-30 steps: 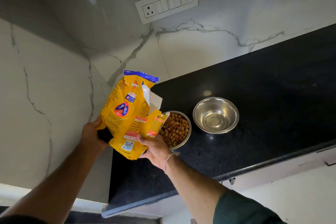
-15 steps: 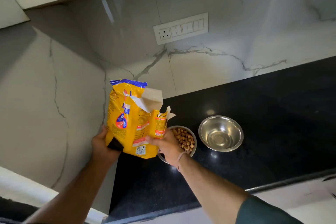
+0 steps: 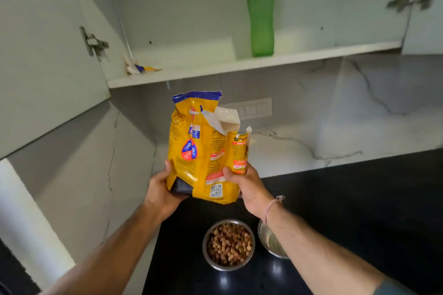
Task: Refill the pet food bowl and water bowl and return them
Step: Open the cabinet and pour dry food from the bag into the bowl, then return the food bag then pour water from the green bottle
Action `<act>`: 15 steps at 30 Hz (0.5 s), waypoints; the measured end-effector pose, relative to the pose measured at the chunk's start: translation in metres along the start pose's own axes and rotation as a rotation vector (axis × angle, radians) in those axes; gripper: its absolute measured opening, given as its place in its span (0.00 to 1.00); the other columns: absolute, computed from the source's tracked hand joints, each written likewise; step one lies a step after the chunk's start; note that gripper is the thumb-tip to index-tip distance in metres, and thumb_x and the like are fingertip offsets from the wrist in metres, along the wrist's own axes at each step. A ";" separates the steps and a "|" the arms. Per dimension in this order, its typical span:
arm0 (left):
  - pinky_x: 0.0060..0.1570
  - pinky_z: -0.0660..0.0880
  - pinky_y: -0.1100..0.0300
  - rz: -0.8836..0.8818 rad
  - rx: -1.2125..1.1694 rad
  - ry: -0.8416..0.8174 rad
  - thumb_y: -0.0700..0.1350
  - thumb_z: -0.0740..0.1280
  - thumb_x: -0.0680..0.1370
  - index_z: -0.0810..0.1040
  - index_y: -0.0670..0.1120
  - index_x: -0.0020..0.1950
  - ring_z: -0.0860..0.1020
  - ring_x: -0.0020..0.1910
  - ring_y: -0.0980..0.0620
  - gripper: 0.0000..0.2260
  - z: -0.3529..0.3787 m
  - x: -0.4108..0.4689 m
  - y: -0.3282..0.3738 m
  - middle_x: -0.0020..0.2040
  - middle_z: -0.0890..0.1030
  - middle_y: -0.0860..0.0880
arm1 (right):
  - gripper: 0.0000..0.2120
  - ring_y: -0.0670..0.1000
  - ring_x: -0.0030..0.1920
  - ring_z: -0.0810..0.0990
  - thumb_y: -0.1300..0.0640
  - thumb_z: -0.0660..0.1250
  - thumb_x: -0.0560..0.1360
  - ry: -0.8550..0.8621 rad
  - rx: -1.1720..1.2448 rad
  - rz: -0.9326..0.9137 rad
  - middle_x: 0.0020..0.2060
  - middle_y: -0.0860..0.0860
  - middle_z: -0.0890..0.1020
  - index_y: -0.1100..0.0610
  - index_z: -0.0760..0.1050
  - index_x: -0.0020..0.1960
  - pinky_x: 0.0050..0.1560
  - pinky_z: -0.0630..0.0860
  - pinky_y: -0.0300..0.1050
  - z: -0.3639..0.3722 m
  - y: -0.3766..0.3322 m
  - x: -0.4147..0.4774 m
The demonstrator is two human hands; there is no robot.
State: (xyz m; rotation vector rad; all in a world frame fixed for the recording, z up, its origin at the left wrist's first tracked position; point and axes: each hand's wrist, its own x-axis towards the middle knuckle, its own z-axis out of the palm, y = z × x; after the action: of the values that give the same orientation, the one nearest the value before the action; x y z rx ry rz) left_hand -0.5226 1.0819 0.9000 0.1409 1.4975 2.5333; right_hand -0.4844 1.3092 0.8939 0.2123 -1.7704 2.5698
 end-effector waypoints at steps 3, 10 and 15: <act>0.62 0.74 0.32 0.063 0.052 -0.040 0.56 0.66 0.76 0.86 0.49 0.59 0.84 0.58 0.37 0.18 0.025 -0.003 0.019 0.63 0.84 0.42 | 0.17 0.51 0.55 0.87 0.56 0.73 0.77 -0.006 -0.027 -0.057 0.57 0.49 0.87 0.50 0.78 0.65 0.43 0.83 0.42 -0.002 -0.045 -0.004; 0.45 0.84 0.44 0.241 0.116 -0.027 0.50 0.71 0.75 0.82 0.45 0.61 0.86 0.52 0.40 0.17 0.092 -0.012 0.065 0.58 0.86 0.41 | 0.19 0.48 0.53 0.87 0.48 0.71 0.77 -0.079 -0.137 -0.155 0.58 0.46 0.87 0.45 0.76 0.68 0.43 0.81 0.45 -0.003 -0.137 -0.008; 0.48 0.83 0.42 0.425 0.175 0.051 0.56 0.74 0.70 0.77 0.46 0.69 0.84 0.59 0.40 0.30 0.151 -0.014 0.102 0.62 0.84 0.43 | 0.13 0.50 0.49 0.88 0.49 0.70 0.79 -0.106 -0.143 -0.189 0.53 0.46 0.88 0.46 0.79 0.64 0.38 0.82 0.45 0.000 -0.201 0.007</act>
State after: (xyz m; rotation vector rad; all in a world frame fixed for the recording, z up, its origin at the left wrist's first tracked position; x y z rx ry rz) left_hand -0.4934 1.1605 1.0628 0.4703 1.8808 2.7274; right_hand -0.4732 1.3808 1.0811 0.4954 -1.8597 2.3319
